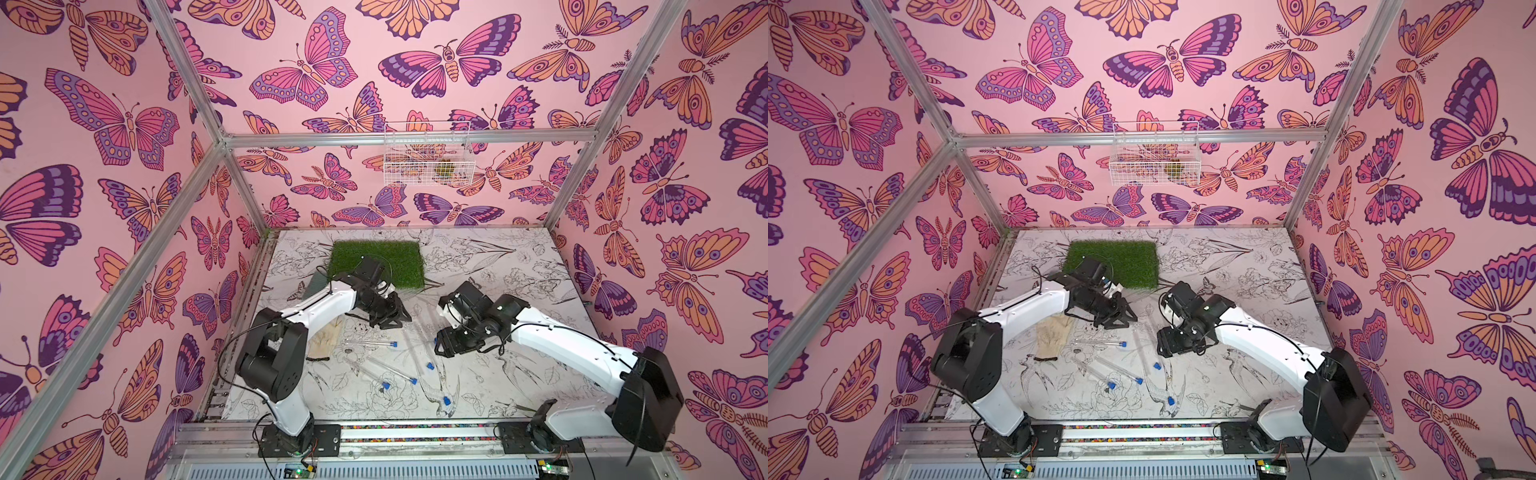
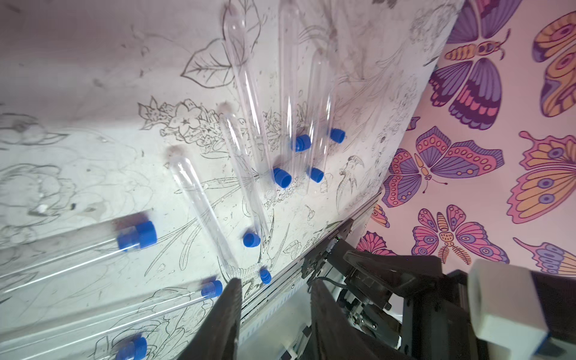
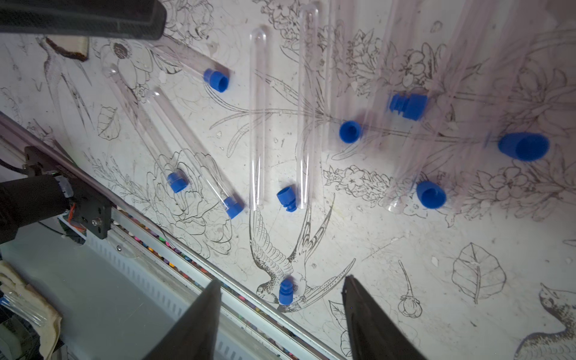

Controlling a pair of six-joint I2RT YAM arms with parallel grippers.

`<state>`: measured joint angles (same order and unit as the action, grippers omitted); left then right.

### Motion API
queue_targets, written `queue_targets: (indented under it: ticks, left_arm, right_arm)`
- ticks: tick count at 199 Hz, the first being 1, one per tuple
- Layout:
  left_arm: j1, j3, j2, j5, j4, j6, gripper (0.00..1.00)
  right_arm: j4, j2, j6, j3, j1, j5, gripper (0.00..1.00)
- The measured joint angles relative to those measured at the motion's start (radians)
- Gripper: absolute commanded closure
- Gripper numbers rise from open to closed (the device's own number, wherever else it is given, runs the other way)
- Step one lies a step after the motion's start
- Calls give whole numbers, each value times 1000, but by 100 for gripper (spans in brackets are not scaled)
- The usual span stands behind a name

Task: Remove stoppers from test tubes
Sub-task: Pick up the test tube at the center of the board.

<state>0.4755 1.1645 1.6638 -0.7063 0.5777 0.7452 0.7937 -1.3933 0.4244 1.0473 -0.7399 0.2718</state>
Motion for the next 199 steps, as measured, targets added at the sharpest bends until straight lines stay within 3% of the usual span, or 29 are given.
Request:
queue_targets:
  ticks: [54, 116, 162, 199]
  left_arm:
    - [-105, -184, -305, 45, 26, 0, 57]
    - [-208, -364, -616, 86, 91, 8, 55]
    - [-247, -404, -739, 105, 137, 23, 54]
    - [-253, -418, -755, 105, 158, 23, 53]
  right_arm:
    - [0, -149, -87, 137, -17, 40, 34]
    - [57, -430, -188, 381, -174, 12, 34]
    - [114, -597, -257, 535, -261, -91, 33]
    - [155, -694, -299, 651, -269, -166, 33]
